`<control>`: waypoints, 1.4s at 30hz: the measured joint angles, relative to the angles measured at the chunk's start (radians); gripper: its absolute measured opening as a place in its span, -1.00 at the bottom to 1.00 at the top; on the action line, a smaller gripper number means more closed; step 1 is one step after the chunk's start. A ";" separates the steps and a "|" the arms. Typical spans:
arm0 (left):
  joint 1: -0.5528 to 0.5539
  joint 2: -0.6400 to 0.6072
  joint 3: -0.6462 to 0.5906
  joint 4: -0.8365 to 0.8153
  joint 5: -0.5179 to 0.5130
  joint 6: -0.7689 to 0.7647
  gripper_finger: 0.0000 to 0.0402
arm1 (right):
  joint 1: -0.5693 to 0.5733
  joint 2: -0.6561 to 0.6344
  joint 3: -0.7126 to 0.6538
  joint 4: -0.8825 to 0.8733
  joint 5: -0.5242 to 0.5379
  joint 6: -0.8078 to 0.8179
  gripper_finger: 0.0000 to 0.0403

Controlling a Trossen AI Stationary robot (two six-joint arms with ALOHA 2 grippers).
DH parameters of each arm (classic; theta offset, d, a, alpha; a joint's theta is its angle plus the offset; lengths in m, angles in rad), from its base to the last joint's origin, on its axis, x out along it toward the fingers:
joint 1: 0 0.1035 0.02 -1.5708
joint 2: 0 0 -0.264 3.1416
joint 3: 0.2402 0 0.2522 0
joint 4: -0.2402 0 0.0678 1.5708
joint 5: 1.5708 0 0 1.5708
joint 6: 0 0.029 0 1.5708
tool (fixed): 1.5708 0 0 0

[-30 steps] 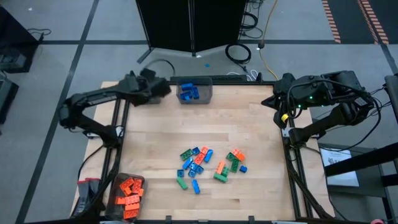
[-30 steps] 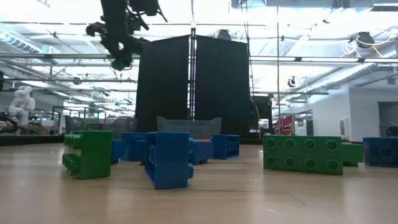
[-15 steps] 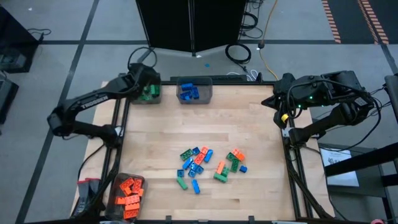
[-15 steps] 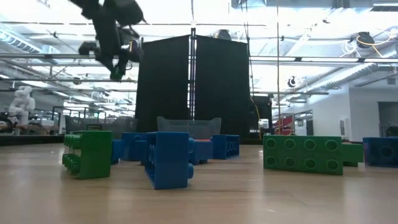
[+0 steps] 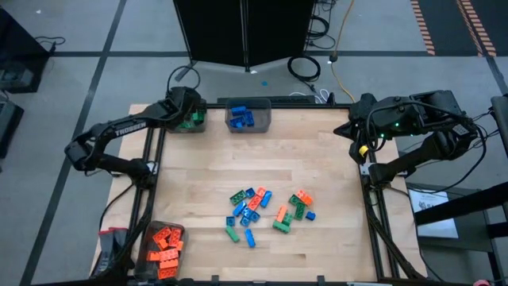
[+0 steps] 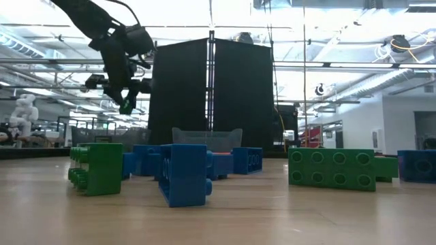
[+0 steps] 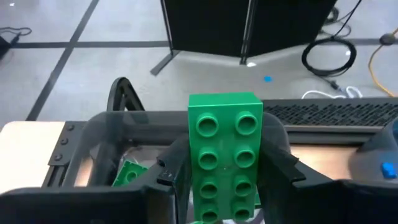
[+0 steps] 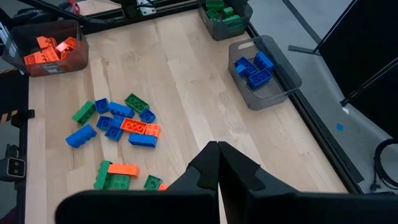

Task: Sort blocks
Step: Put the green gamepiece into the top left black bin

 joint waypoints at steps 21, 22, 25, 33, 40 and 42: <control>0.000 0.140 0.001 -0.002 0.134 0.019 -0.39 | 0.000 0.000 0.000 0.000 0.000 0.000 -1.00; 0.000 0.146 0.001 -0.002 0.142 0.019 -0.39 | 0.000 0.000 0.000 0.000 0.000 0.000 -1.00; 0.000 0.161 0.001 -0.002 0.156 0.018 -0.39 | 0.000 0.000 0.000 0.000 0.000 0.000 -1.00; 0.000 0.166 0.001 -0.003 0.165 0.018 -0.34 | 0.000 0.000 0.000 0.000 0.000 -0.003 -1.00; 0.000 0.166 0.002 -0.037 0.186 0.019 0.30 | 0.000 0.000 0.000 0.000 0.000 -0.003 -1.00; 0.000 0.166 0.002 -0.045 0.186 0.019 0.42 | 0.000 0.000 0.000 0.000 0.000 -0.003 -1.00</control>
